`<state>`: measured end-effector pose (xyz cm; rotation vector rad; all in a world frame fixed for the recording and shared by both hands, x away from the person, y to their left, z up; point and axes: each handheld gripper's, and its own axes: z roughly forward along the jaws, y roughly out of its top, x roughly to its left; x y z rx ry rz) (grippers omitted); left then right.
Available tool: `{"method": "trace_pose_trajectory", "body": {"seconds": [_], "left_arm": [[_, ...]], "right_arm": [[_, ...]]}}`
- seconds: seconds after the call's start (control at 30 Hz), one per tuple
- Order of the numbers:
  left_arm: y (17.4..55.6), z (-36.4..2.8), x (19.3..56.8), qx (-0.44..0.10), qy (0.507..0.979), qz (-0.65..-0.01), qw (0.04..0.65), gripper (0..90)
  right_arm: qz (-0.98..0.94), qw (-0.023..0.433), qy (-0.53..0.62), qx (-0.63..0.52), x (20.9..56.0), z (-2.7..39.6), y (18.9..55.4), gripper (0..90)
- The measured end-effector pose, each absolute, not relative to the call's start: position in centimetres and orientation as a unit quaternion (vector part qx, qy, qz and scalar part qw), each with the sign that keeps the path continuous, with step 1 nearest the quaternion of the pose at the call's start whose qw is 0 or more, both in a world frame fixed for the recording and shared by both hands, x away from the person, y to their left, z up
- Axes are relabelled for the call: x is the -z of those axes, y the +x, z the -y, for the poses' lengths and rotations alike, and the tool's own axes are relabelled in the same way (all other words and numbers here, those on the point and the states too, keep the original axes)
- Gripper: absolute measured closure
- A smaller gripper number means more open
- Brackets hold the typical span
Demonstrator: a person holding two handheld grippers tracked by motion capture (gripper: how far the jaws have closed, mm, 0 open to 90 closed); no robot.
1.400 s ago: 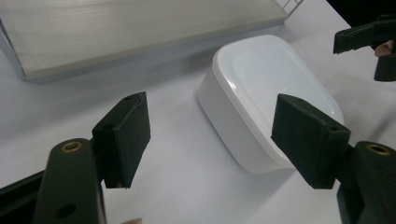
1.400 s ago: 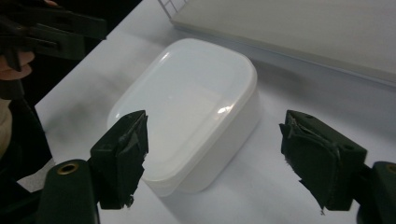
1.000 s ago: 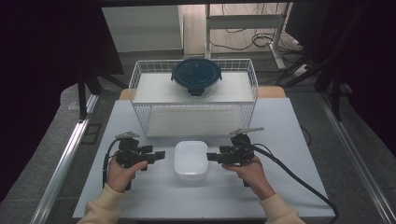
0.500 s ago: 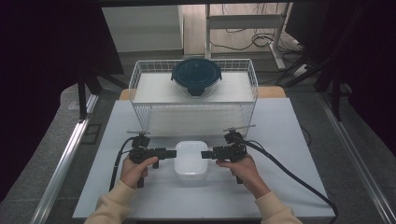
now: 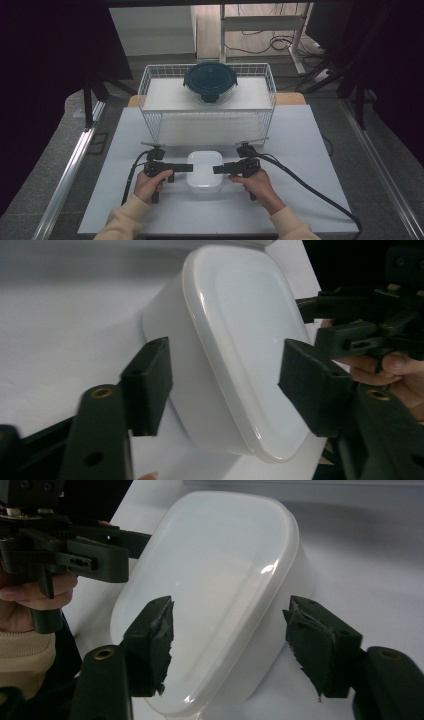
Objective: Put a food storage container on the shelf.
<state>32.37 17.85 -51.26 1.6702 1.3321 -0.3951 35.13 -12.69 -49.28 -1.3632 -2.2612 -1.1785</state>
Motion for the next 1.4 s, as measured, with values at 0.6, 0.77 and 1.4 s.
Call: {"method": "trace_pose_trajectory", "body": {"seconds": [0.6, 0.77, 1.4], "left_arm": [[31.0, -18.0, 50.6, 0.158, 0.669, -0.547, 0.477, 72.7], [30.5, -18.0, 49.8, 0.139, 0.676, -0.538, 0.484, 77.6], [29.2, -18.4, 46.4, 0.113, 0.684, -0.504, 0.515, 79.7]], "right_arm": [[0.737, 0.177, -0.493, 0.427, 49.1, 14.6, 35.0, 72.0], [0.739, 0.166, -0.484, 0.438, 48.2, 14.9, 34.5, 78.2], [0.751, 0.129, -0.434, 0.480, 44.8, 15.2, 33.1, 79.7]]}}
